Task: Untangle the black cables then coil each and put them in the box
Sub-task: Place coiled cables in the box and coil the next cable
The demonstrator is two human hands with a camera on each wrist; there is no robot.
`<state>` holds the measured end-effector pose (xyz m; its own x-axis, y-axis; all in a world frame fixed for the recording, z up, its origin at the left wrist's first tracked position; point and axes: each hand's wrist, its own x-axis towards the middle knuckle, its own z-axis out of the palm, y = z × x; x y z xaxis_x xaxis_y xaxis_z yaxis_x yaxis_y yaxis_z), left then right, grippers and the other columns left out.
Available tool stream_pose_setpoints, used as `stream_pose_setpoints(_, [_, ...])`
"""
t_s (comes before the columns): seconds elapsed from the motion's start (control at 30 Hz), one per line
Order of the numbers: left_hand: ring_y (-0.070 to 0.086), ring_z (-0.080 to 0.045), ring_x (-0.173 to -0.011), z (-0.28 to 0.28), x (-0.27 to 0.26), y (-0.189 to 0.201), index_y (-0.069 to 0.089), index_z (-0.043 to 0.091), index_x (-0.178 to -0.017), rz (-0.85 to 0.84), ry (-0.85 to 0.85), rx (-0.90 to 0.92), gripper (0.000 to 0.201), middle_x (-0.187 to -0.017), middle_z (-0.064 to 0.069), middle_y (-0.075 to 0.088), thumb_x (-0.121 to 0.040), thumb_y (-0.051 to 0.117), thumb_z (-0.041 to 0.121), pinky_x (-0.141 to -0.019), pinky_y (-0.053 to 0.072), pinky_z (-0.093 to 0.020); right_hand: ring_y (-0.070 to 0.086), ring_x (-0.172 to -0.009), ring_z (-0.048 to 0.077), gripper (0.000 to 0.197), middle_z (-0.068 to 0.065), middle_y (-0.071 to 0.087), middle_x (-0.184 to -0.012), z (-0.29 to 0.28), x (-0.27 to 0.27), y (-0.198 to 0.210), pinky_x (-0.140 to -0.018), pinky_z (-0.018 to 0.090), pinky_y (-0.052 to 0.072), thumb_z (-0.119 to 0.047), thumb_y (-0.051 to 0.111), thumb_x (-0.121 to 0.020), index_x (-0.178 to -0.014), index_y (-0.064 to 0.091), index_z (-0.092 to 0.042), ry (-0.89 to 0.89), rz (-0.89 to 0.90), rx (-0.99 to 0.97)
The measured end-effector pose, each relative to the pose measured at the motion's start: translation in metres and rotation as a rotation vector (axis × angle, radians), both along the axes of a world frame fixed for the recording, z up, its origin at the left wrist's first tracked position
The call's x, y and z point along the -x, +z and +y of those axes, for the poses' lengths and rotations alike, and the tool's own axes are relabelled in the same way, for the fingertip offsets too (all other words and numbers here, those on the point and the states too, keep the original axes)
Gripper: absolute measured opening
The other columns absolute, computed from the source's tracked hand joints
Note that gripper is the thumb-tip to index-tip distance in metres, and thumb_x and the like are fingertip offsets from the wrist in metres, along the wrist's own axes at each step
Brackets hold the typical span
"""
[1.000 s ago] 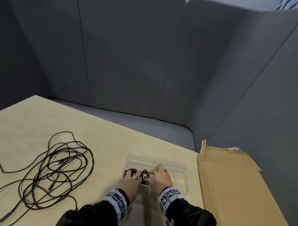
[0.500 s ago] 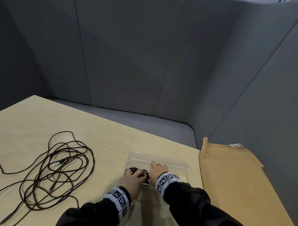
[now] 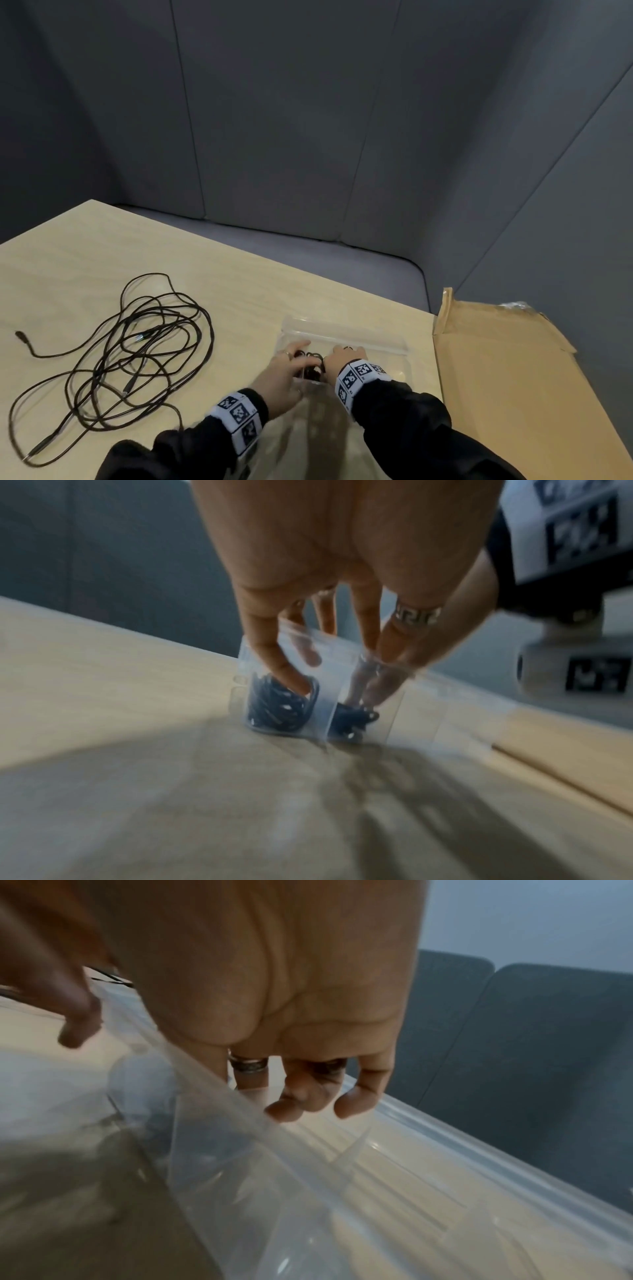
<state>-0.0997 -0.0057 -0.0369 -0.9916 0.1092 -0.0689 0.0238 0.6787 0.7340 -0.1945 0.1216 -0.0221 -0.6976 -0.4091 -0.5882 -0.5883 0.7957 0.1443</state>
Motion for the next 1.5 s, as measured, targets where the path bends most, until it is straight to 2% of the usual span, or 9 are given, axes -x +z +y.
stream_pose_setpoints(0.13, [0.052,-0.012,-0.092,-0.063,-0.027,0.006,0.05,0.033,-0.09,0.158,0.409,0.061,0.025,-0.105,0.004,0.047,-0.083,0.055,0.01,-0.088,0.046,-0.031,0.054,-0.112,0.029,0.034,0.011,0.058,-0.121,0.005,-0.005,0.0,-0.095,0.04,0.037,-0.035,0.049,-0.094,-0.116,0.058,-0.011,-0.145,-0.041,0.106])
stream_pose_setpoints(0.4, [0.051,-0.02,-0.117,-0.157,-0.082,-0.023,0.044,0.022,-0.12,-0.441,0.408,0.617,0.035,-0.132,-0.001,0.044,-0.087,0.053,0.029,-0.099,0.041,-0.036,0.063,-0.097,0.023,0.038,0.003,0.068,-0.105,0.025,-0.04,0.029,-0.074,0.029,0.047,-0.039,0.029,-0.099,-0.112,0.062,-0.025,-0.298,0.265,0.441])
stream_pose_setpoints(0.53, [0.059,-0.017,-0.108,-0.168,-0.086,-0.015,0.055,0.017,-0.118,-0.384,0.368,0.523,0.028,-0.122,-0.005,0.057,-0.091,0.049,0.02,-0.094,0.043,-0.024,0.062,-0.089,0.019,0.033,-0.001,0.069,-0.096,0.016,-0.078,0.05,-0.063,0.027,0.037,-0.038,0.033,-0.099,-0.103,0.063,-0.026,-0.304,0.3,0.666])
stream_pose_setpoints(0.73, [0.063,-0.012,-0.076,-0.175,-0.09,0.05,0.064,0.02,-0.096,-0.072,0.439,0.166,0.016,-0.076,0.002,0.071,-0.093,0.051,0.01,-0.067,0.043,-0.015,0.054,-0.1,0.01,0.027,-0.006,0.061,-0.103,-0.039,-0.122,0.057,-0.091,0.027,0.043,-0.036,0.046,-0.094,-0.113,0.063,-0.027,-0.239,-0.072,1.025])
stream_pose_setpoints(0.97, [0.052,0.002,-0.045,-0.131,-0.103,0.127,0.06,0.012,-0.092,0.054,0.204,-0.317,0.012,-0.055,0.004,0.063,-0.093,0.05,0.004,-0.049,0.038,-0.01,0.06,-0.061,0.007,0.023,-0.005,0.059,-0.073,-0.114,-0.141,0.099,-0.051,0.019,0.041,-0.04,0.05,-0.093,-0.09,0.054,-0.018,-0.601,-0.64,1.35])
stream_pose_setpoints(1.13, [0.053,-0.002,-0.043,-0.118,-0.108,0.135,0.053,-0.009,-0.091,0.028,0.271,-0.572,0.006,-0.061,-0.002,0.064,-0.087,0.056,-0.006,-0.043,0.037,-0.009,0.064,-0.055,0.008,0.03,0.001,0.061,-0.069,-0.116,-0.134,0.116,-0.047,0.02,0.044,-0.036,0.058,-0.089,-0.068,0.051,-0.017,-0.537,-0.516,1.29])
stream_pose_setpoints(1.23, [0.057,-0.006,-0.046,-0.109,-0.105,0.128,0.052,-0.003,-0.085,-0.131,0.339,-0.771,0.005,-0.063,-0.006,0.065,-0.088,0.056,-0.003,-0.042,0.041,-0.013,0.065,-0.079,0.028,0.034,0.015,0.067,-0.084,-0.112,-0.128,0.112,-0.067,0.036,0.051,-0.034,0.05,-0.091,-0.089,0.065,-0.003,-0.413,-0.286,1.168])
stream_pose_setpoints(1.33, [0.061,-0.016,-0.061,-0.101,-0.1,0.121,0.057,-0.004,-0.099,-0.344,0.334,-1.082,0.015,-0.078,-0.016,0.061,-0.092,0.049,0.008,-0.046,0.049,-0.022,0.058,-0.076,0.015,0.029,0.003,0.062,-0.085,-0.104,-0.123,0.114,-0.066,0.02,0.047,-0.018,0.045,-0.093,-0.109,0.065,-0.004,-0.383,-0.32,1.196])
stream_pose_setpoints(1.5, [0.063,-0.017,-0.066,-0.092,-0.088,0.118,0.063,0.003,-0.085,-0.298,0.386,-1.01,0.012,-0.076,-0.012,0.061,-0.09,0.055,0.01,-0.068,0.058,-0.042,0.061,-0.083,0.018,0.025,-0.003,0.064,-0.083,-0.089,-0.123,0.119,-0.08,0.036,0.051,-0.011,0.039,-0.091,-0.093,0.062,-0.019,-0.491,-0.231,1.307])
